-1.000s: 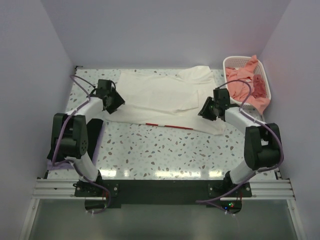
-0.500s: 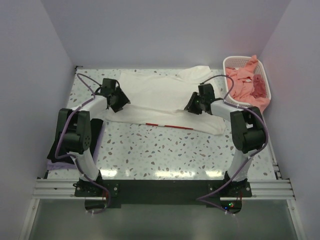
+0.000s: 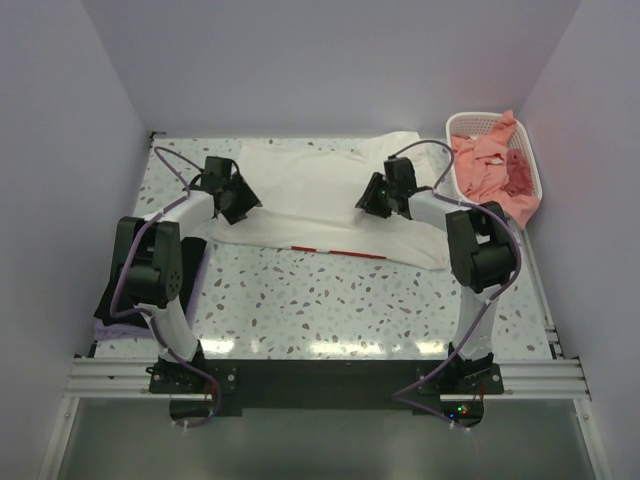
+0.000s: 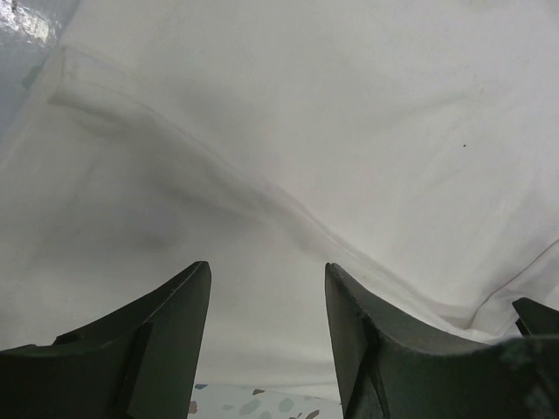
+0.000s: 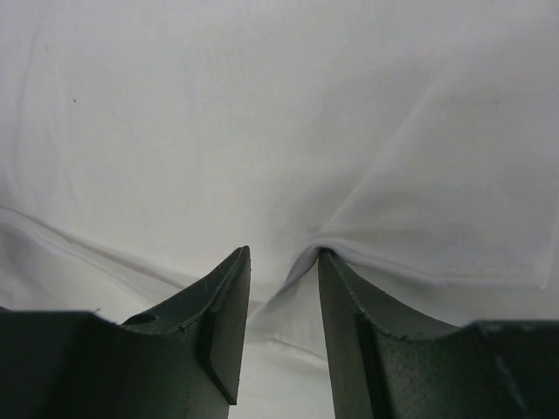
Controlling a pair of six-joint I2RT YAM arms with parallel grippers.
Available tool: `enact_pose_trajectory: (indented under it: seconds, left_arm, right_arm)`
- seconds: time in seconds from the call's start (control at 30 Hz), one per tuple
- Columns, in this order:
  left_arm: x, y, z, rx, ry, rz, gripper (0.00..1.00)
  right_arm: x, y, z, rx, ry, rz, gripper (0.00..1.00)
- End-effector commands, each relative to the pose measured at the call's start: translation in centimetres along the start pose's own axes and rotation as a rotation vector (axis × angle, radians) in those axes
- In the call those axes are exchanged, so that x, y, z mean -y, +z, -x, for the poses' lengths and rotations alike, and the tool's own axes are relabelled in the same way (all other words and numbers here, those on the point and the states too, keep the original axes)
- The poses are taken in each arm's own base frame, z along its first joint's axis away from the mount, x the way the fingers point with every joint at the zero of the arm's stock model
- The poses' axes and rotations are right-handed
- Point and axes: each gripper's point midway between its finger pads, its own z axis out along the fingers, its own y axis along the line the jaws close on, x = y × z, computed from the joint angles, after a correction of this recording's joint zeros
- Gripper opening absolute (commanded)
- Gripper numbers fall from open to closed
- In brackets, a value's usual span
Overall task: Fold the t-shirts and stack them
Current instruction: Fold the tshirt
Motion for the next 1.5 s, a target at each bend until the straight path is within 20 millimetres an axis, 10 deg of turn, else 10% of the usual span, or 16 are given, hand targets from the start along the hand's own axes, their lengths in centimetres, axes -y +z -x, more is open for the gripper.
enact_pose_trajectory:
  seconds: [0.0, 0.7, 0.93, 1.2, 1.47]
  left_arm:
    - [2.1, -0.2, 1.6, 0.040, 0.024, -0.070, 0.59]
    - [2.1, -0.5, 1.0, 0.025, 0.026, -0.085, 0.59]
    - [1.8, -2.7, 1.0, 0.068, 0.035, -0.105, 0.62]
    - [3.1, -2.6, -0.9, 0.080, -0.004, -0.237, 0.59]
    - [7.0, -1.8, -3.5, 0.061, 0.023, -0.358, 0.48]
  right_arm:
    - [-2.7, 0.2, 3.4, 0.097, -0.017, 0.049, 0.41]
    - [-7.9, 3.6, 2.9, 0.023, -0.154, 0.170, 0.43]
    - [-8.7, -2.1, 5.8, 0.090, -0.178, 0.121, 0.44]
    - [-6.1, -7.2, 2.2, 0.086, -0.120, 0.101, 0.44]
    - [-1.8, -6.4, -1.4, 0.031, -0.159, -0.017, 0.42]
